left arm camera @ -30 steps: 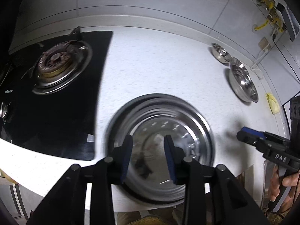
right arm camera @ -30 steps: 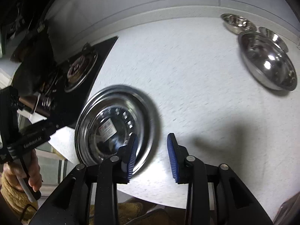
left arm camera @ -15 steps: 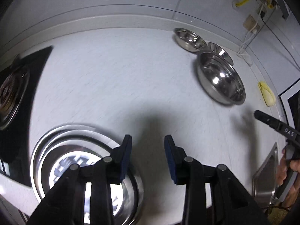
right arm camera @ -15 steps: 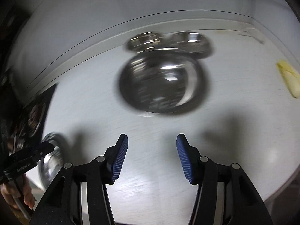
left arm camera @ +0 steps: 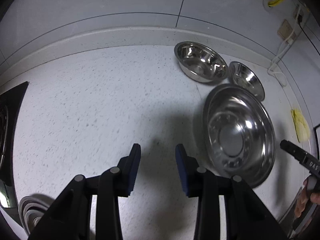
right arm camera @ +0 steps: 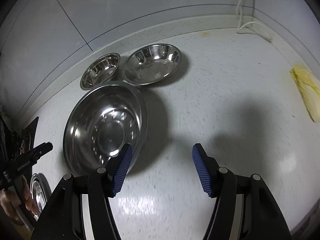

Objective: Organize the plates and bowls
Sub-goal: 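Move both tools toward the rim of the large steel bowl, then close both tools on opposite sides of the large bowl's rim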

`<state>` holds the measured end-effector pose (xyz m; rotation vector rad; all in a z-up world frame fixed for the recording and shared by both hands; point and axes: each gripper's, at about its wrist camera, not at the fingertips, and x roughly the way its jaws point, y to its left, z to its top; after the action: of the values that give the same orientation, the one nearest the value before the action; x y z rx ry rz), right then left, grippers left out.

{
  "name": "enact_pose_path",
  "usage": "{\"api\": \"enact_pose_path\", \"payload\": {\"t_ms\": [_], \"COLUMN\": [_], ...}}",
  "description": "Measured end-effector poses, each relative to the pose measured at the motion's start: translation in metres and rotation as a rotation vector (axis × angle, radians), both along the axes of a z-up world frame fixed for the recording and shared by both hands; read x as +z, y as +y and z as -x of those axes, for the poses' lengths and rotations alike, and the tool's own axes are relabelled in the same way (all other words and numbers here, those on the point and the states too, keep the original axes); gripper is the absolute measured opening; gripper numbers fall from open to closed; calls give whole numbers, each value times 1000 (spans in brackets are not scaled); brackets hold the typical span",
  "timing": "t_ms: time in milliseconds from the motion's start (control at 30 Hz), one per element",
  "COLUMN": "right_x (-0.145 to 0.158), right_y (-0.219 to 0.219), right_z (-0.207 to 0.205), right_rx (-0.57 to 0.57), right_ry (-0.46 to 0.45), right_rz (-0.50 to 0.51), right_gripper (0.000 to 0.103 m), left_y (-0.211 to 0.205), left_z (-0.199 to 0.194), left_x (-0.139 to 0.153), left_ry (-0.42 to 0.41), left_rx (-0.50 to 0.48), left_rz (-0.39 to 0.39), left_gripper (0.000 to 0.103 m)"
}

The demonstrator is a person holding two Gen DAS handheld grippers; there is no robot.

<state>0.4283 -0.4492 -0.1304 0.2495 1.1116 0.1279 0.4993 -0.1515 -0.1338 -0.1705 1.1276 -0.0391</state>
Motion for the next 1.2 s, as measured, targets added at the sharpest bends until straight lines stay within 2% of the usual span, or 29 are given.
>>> {"api": "enact_pose_path", "payload": {"t_ms": [100,167,400,433,467,533,567,733,967,1100,1200], "right_x": [-10,-16,-31,-32,-33,-36,-37,-36,-33,-33,-33], "right_y": [-2,-1,2,3,4,8,9,8,14,12,9], "right_z": [-16,-22,-36,-37,-38,-38,-38,-40,-40,-38,-37], "right_rx": [19,49,100,113,121,126,127,119,124,124,116], "right_ry": [17,29,65,65,71,79,84,73,68,75,83], "right_rz": [-43,-69,-113,-118,-118,-115,-116,-117,-125,-136,-142], "right_gripper": [58,58,57,50,40,28,26,26,26,26,23], "left_y": [-3,-3,-20,-21,-22,-20,-18,-3,-11,-29,-39], "left_z": [-16,-23,-40,-41,-43,-47,-47,-43,-39,-43,-47], "left_x": [-9,-13,-26,-27,-29,-32,-31,-16,4,-8,-23], "left_ry": [30,41,80,79,86,105,108,43,-11,58,110], "left_rx": [5,0,-46,-42,-43,-32,-22,40,-35,-82,-79], "left_rz": [40,109,172,175,182,230,250,308,347,325,330], "left_gripper": [35,35,35,34,34,34,34,34,35,35,35]}}
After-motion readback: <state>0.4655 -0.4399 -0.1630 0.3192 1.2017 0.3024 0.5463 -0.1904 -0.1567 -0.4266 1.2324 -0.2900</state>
